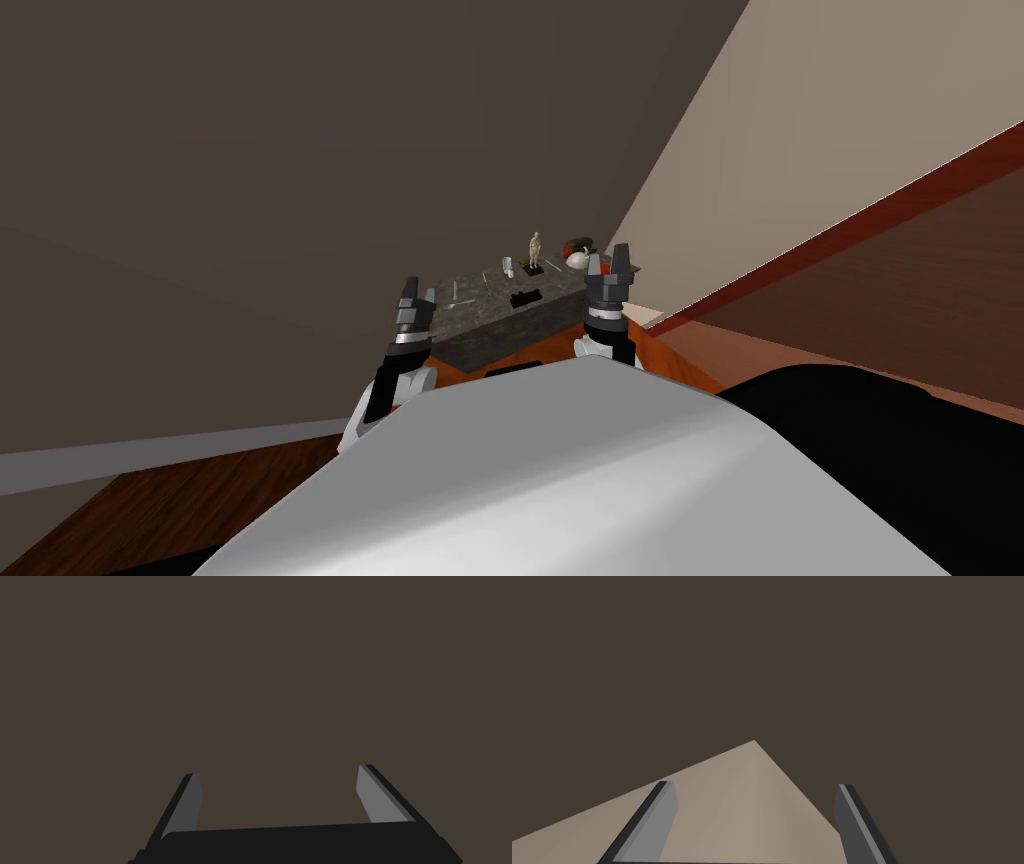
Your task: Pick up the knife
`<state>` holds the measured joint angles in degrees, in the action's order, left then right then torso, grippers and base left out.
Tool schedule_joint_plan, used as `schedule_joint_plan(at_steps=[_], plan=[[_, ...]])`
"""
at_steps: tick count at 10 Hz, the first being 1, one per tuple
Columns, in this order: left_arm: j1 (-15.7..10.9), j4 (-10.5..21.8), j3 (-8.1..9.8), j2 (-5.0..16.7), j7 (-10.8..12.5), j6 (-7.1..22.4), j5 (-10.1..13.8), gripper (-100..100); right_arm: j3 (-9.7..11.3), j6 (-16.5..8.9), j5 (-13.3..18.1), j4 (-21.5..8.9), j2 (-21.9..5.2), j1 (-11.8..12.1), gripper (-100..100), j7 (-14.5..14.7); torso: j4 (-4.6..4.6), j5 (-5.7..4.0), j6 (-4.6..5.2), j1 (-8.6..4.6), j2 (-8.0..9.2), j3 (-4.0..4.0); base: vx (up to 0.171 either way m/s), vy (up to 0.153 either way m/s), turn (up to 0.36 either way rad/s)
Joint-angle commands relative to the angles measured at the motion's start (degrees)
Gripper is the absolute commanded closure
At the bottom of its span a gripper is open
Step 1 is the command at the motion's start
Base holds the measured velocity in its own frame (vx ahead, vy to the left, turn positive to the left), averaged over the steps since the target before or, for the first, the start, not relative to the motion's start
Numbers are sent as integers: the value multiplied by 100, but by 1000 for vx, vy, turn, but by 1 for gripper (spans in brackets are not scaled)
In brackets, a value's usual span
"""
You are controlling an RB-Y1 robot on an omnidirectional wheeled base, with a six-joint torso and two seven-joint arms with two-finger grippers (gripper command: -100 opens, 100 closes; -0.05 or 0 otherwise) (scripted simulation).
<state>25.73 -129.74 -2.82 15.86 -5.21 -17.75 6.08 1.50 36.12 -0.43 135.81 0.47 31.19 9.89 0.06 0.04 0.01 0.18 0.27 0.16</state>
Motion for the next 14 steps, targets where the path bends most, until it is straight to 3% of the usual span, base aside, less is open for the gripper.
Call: schedule_joint_plan(at_steps=[1,2,3,4,5,6,7,8,9,10,11,14], plan=[[-30,58,-14,197,39,61,105,-100,0,0,0,0,0,0,0,0,0,0,0,0,0,0,-56,21,-138],[-81,140,-31,416,114,199,340,-100,0,0,0,0,0,1,0,0,-1,0,-2,-3,-6,-3,-70,7,-289],[-81,140,-31,510,114,199,340,-100,0,0,0,0,0,0,0,0,-1,-1,1,-7,-3,-2,-59,21,-156],[-131,233,-52,709,191,346,584,-100,0,0,0,0,0,1,0,0,-1,-1,-3,-4,-7,-3,-66,28,-266],[-131,233,-52,832,191,346,591,-100,0,0,0,0,0,0,0,0,-1,0,1,0,-5,-3,-66,28,-154],[-179,337,-78,1026,268,503,838,-100,-1,0,0,0,0,1,0,0,-1,1,-4,1,-6,-3,-78,26,-307],[-179,337,-78,1164,268,503,858,-100,0,0,0,0,0,0,0,0,-1,1,1,1,-2,-1,-65,28,-147],[-223,453,-108,1357,344,669,1095,-100,-1,0,0,0,0,1,0,0,0,1,-5,2,-6,-2,-69,20,-299],[-223,453,-108,1504,344,669,1138,-100,0,0,0,0,0,0,0,0,-1,0,1,0,-5,-3,-61,16,-178],[-262,582,-146,1694,418,844,1372,-100,-1,0,0,0,0,1,0,0,-1,0,-5,-1,-8,-4,-71,12,-289],[-262,582,-146,1851,418,844,1430,-100,0,0,0,0,0,0,0,0,-1,0,-1,-1,-5,-3,-57,17,-161],[-321,871,-242,2345,559,1215,1934,-100,-1,0,0,0,0,2,0,0,-1,1,-6,3,-10,-5,-64,19,-286]])
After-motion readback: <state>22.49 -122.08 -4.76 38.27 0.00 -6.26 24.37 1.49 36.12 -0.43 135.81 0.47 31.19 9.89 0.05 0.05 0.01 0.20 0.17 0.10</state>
